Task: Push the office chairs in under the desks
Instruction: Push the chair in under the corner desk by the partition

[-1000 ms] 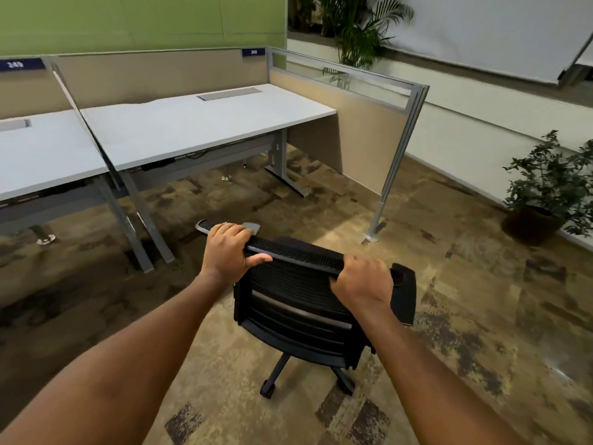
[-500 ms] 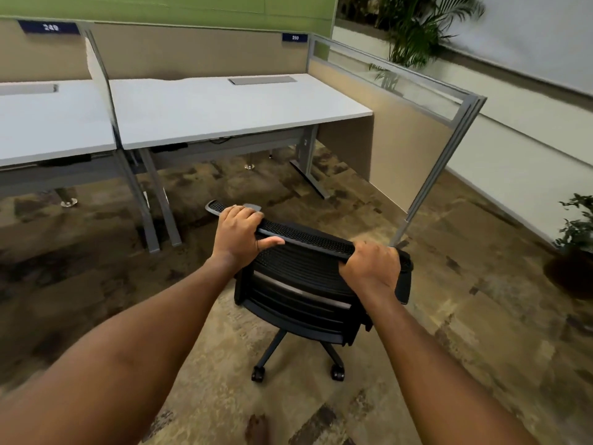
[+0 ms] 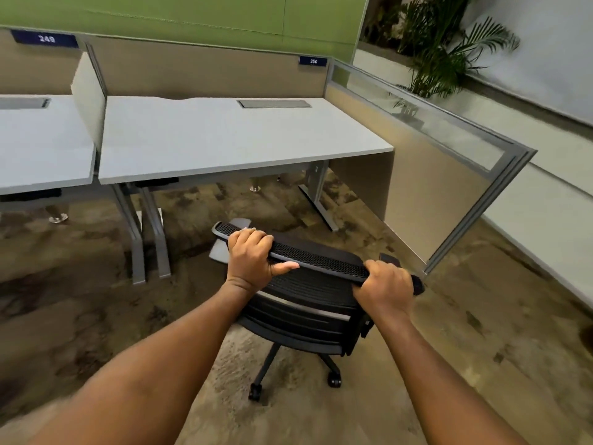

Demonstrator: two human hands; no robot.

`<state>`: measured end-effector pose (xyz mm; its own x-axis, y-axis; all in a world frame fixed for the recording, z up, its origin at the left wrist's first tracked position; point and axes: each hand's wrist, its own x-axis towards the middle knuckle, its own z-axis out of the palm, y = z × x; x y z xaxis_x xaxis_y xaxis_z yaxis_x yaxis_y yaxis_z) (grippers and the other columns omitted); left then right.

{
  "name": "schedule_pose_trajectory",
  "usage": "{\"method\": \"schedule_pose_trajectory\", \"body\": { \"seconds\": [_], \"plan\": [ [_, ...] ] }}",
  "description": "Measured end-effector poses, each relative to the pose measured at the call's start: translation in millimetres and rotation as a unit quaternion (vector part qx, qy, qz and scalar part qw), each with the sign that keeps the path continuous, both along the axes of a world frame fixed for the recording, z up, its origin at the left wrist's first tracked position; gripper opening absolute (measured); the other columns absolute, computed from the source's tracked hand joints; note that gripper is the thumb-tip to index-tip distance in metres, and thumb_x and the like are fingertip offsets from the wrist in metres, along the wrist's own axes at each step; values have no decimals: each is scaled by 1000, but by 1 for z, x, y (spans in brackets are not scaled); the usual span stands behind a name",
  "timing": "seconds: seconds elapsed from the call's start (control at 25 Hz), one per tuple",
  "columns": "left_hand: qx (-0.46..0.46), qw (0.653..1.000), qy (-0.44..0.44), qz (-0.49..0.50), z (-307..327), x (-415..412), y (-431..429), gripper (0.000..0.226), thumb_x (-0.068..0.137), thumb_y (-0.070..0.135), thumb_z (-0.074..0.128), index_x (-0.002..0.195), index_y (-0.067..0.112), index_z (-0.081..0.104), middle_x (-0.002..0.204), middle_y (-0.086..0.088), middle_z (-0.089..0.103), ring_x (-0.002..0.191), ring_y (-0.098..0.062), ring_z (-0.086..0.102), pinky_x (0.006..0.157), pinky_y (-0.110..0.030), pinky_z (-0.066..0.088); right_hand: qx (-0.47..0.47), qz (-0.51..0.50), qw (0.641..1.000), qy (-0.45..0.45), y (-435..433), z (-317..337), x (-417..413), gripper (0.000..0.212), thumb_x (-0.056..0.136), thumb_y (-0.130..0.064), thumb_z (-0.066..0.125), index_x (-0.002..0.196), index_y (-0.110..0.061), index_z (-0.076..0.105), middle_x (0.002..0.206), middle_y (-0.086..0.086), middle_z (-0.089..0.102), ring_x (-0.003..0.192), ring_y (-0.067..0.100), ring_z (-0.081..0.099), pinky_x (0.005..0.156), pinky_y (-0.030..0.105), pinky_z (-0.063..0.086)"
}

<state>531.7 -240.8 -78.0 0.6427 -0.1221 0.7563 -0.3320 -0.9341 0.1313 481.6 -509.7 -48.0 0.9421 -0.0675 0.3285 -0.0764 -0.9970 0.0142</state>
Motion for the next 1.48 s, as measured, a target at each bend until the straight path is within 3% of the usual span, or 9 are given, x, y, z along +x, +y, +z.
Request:
{"method": "schedule_pose_trajectory", "body": {
  "seconds": [0.16,0.44,0.68,0.88,1.04,1.2,1.28,1.36,1.48],
  "plan": [
    [13,999,47,15,1,59,-7,74,73,83,44,79,12,66,82,-4,66,84,-27,61,81,-39,39,5,16,1000,10,-10,-3,73,19,66,-38,63,74,-22,57,72,-4,60,71,23,56,69,36,39],
    [16,983,178,48,21,156,-14,86,74,86,24,94,13,63,96,-4,63,97,-25,55,89,-38,34,-1,49,999,10,-18,-2,204,17,62,-33,65,70,-20,57,70,-3,60,71,26,57,65,35,35],
    [13,975,203,85,25,222,-26,90,71,87,23,104,11,59,103,-5,58,103,-25,51,97,-38,32,8,95,995,11,-25,1,290,11,65,-25,65,73,-19,60,73,0,63,72,27,58,67,36,38],
    [0,966,224,129,28,270,-43,102,56,96,32,107,12,58,105,-4,58,105,-24,50,98,-38,31,20,129,991,7,-38,6,349,7,70,-19,64,76,-17,62,77,2,65,73,28,58,69,36,39],
    [-19,959,237,151,30,300,-54,99,54,97,35,106,15,55,104,-1,54,103,-22,48,100,-39,31,38,150,988,2,-45,5,392,12,68,-13,64,68,-18,54,68,2,61,64,26,53,66,35,37],
    [-13,948,274,163,39,328,-49,98,55,95,35,110,14,46,110,-4,45,107,-24,42,103,-40,31,22,165,986,10,-43,4,428,5,71,-16,61,73,-19,59,72,2,64,67,25,56,68,36,39],
    [-5,932,310,189,42,344,-47,103,58,95,34,117,10,40,121,-10,38,118,-30,34,111,-44,24,-6,170,985,23,-38,8,446,6,73,-19,60,79,-20,60,77,2,65,71,25,58,68,37,37],
    [5,904,364,225,41,356,-47,108,65,92,31,131,7,32,140,-18,26,136,-37,16,119,-50,5,-21,171,984,35,-31,12,462,12,79,-19,57,89,-20,61,85,2,66,79,25,59,71,39,34],
    [19,885,398,241,34,370,-47,98,80,81,27,149,12,15,158,-21,1,145,-37,-15,117,-48,-15,-27,168,983,71,-26,15,480,25,87,-12,48,109,-19,57,103,6,64,97,28,58,83,44,35]
  ]
}}
